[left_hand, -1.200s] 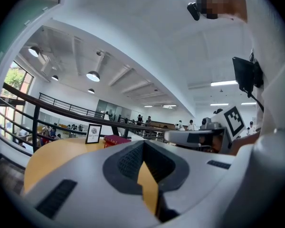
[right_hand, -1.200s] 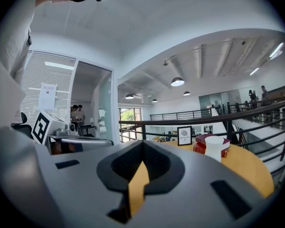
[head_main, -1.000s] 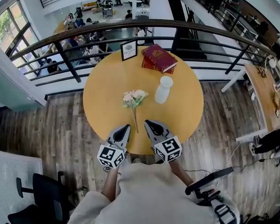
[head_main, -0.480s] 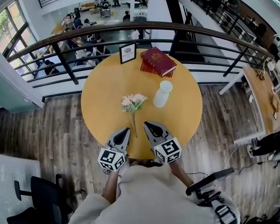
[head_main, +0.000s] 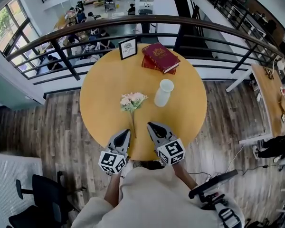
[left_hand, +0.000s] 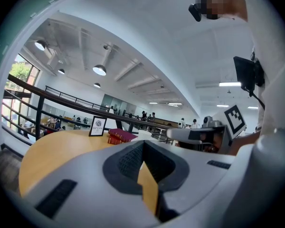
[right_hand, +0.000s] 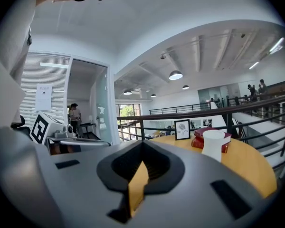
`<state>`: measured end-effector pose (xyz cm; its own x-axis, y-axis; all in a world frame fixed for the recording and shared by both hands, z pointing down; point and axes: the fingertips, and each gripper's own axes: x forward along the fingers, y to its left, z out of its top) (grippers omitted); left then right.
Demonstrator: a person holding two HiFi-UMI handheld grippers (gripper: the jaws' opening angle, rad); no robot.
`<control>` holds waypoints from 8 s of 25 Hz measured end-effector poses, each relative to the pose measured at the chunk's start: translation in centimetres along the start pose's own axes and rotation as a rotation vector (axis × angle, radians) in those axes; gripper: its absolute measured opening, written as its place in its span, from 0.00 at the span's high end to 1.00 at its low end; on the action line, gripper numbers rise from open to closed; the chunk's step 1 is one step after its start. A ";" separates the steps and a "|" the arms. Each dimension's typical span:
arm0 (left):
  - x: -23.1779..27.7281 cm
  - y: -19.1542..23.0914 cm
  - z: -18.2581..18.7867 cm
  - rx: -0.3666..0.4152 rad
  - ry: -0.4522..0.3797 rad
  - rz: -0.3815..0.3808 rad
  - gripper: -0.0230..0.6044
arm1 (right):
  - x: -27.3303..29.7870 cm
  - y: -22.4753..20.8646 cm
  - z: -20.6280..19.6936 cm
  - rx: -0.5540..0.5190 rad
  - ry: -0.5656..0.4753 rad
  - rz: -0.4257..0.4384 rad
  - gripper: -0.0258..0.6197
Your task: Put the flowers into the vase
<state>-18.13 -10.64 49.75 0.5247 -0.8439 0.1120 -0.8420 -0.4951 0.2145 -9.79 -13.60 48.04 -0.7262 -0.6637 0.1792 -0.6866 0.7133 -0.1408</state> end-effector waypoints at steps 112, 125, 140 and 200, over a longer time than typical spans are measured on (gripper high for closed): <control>4.4 -5.0 -4.1 -0.036 0.154 -0.138 0.95 | -8.2 -8.7 -4.6 0.282 0.006 -0.134 0.90; 4.2 -4.8 -3.8 -0.025 0.124 -0.080 0.95 | -4.2 -13.9 4.6 0.155 -0.220 -0.080 0.90; 3.8 -1.6 -2.0 -0.020 0.139 0.065 0.95 | 4.2 -20.2 15.8 0.061 -0.415 -0.038 0.90; 5.0 -3.5 -5.9 -0.080 0.198 0.016 0.95 | 6.2 -19.6 -1.3 -0.358 0.068 -0.182 0.45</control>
<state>-11.82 -11.90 55.30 0.5326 -0.7904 0.3027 -0.8418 -0.4577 0.2862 -0.75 -31.42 53.15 -0.5816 -0.7787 0.2355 -0.7396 0.6267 0.2455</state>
